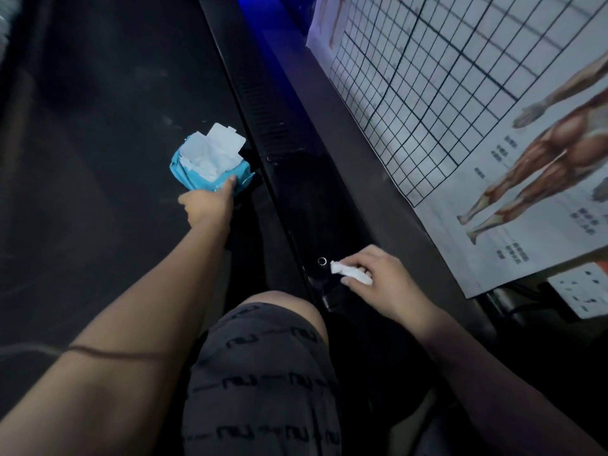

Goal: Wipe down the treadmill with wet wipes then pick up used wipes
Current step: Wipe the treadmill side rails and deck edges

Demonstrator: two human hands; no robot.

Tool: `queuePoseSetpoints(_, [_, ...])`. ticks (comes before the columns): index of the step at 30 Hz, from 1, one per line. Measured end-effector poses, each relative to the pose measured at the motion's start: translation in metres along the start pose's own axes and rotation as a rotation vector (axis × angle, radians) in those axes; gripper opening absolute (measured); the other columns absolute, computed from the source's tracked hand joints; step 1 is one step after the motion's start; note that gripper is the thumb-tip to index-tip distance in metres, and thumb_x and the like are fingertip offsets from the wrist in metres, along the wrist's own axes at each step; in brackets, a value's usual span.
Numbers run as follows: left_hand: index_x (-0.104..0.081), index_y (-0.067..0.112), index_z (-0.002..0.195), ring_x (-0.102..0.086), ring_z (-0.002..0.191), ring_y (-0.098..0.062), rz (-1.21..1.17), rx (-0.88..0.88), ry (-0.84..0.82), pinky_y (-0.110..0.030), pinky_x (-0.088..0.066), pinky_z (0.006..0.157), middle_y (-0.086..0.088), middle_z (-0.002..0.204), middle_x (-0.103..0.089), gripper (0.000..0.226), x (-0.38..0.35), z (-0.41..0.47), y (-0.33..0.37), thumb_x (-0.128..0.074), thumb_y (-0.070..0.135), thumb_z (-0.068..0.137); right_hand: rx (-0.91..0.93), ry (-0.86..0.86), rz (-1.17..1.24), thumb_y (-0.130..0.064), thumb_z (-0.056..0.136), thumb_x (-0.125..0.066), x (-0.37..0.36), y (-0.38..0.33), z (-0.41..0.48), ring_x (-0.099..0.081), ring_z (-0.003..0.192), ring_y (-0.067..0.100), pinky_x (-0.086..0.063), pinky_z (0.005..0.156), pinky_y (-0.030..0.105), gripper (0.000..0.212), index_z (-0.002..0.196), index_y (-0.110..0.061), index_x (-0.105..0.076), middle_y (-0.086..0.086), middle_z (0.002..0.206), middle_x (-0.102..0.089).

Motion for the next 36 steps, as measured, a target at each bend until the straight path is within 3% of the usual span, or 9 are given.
queuePoseSetpoints(7, [-0.044,0.005,0.139,-0.067,0.111,-0.033,-0.049,0.025,-0.022,-0.046,-0.058,0.094,-0.014,0.134,-0.061,0.089,-0.002,0.004,-0.001,-0.090,0.046,0.075,0.112,-0.209,0.167,-0.017,0.086,-0.076,-0.021,-0.021,0.001,-0.066,0.092,0.004,-0.050,0.083,0.020,0.019,0.101,-0.027,-0.080,-0.009,0.098,-0.068])
queuePoseSetpoints(10, [-0.056,0.005,0.134,-0.067,0.106,-0.028,-0.015,-0.036,-0.073,-0.037,-0.058,0.088,-0.011,0.127,-0.067,0.072,0.002,-0.001,-0.004,-0.087,0.042,0.081,0.069,0.002,0.288,-0.013,0.085,-0.079,-0.002,-0.017,0.019,-0.067,0.087,0.005,-0.052,0.079,0.021,0.016,0.098,-0.023,-0.079,-0.005,0.095,-0.068])
queuePoseSetpoints(13, [-0.062,0.003,0.130,-0.069,0.100,-0.027,0.010,-0.066,-0.156,-0.039,-0.059,0.088,-0.008,0.117,-0.070,0.062,0.007,-0.006,-0.014,-0.086,0.037,0.084,-0.050,0.168,0.105,-0.014,0.085,-0.077,0.019,0.005,0.034,-0.064,0.084,0.007,-0.045,0.073,0.016,0.014,0.094,-0.024,-0.077,-0.007,0.093,-0.065])
queuePoseSetpoints(16, [-0.065,0.002,0.127,-0.073,0.096,-0.030,-0.085,-0.019,-0.251,-0.046,-0.062,0.089,-0.012,0.116,-0.074,0.054,0.012,-0.005,-0.023,-0.086,0.028,0.084,0.000,-0.066,-0.022,-0.017,0.082,-0.077,0.002,-0.003,0.027,-0.064,0.085,0.008,-0.044,0.074,0.021,0.015,0.091,-0.030,-0.077,-0.008,0.092,-0.067])
queuePoseSetpoints(21, [-0.058,0.003,0.130,-0.073,0.097,-0.029,-0.259,0.025,-0.389,-0.036,-0.065,0.073,-0.012,0.117,-0.069,0.038,0.012,-0.015,-0.021,-0.073,0.011,0.095,0.036,-0.484,0.279,-0.021,0.086,-0.079,-0.022,-0.037,0.011,-0.069,0.080,0.004,-0.054,0.075,0.024,0.008,0.094,-0.023,-0.077,-0.003,0.090,-0.076])
queuePoseSetpoints(25, [-0.055,0.005,0.123,-0.072,0.096,-0.026,-0.351,0.019,-0.411,-0.036,-0.063,0.077,-0.013,0.117,-0.067,0.029,0.011,-0.023,-0.031,-0.069,0.010,0.098,-0.112,-0.035,0.518,-0.003,0.088,-0.073,0.019,-0.004,0.053,-0.062,0.073,0.002,-0.048,0.069,0.019,0.013,0.090,-0.016,-0.073,0.000,0.083,-0.072])
queuePoseSetpoints(28, [-0.057,0.000,0.115,-0.069,0.070,-0.023,-0.256,-0.064,-0.370,-0.031,-0.059,0.060,-0.021,0.107,-0.070,0.034,0.013,-0.020,-0.042,-0.075,0.019,0.093,-0.240,0.313,0.458,-0.007,0.089,-0.072,0.052,0.033,0.079,-0.066,0.080,0.007,-0.050,0.066,0.015,0.016,0.088,-0.022,-0.071,-0.003,0.089,-0.072])
queuePoseSetpoints(30, [-0.048,0.002,0.117,-0.066,0.067,-0.023,-0.217,-0.116,-0.340,-0.033,-0.057,0.057,-0.023,0.105,-0.066,0.046,0.013,-0.016,-0.046,-0.078,0.024,0.089,-0.207,0.342,0.315,-0.015,0.088,-0.074,0.056,0.040,0.100,-0.066,0.082,0.005,-0.050,0.070,0.016,0.012,0.089,-0.027,-0.072,-0.010,0.089,-0.071])
queuePoseSetpoints(36, [-0.019,0.019,0.135,-0.064,0.110,-0.022,-0.252,-0.141,-0.321,-0.039,-0.057,0.096,-0.010,0.123,-0.055,0.065,0.010,-0.018,-0.047,-0.070,0.014,0.095,0.136,0.176,-0.030,-0.006,0.094,-0.061,0.016,0.005,0.149,-0.060,0.086,0.012,-0.046,0.080,0.017,0.027,0.113,-0.020,-0.075,-0.001,0.097,-0.066])
Point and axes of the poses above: each hand's wrist, its own z-axis towards the middle knuckle, its own x-axis out of the back of the hand, y = z × x, the point moved 5 cm from there along z, towards the middle knuckle
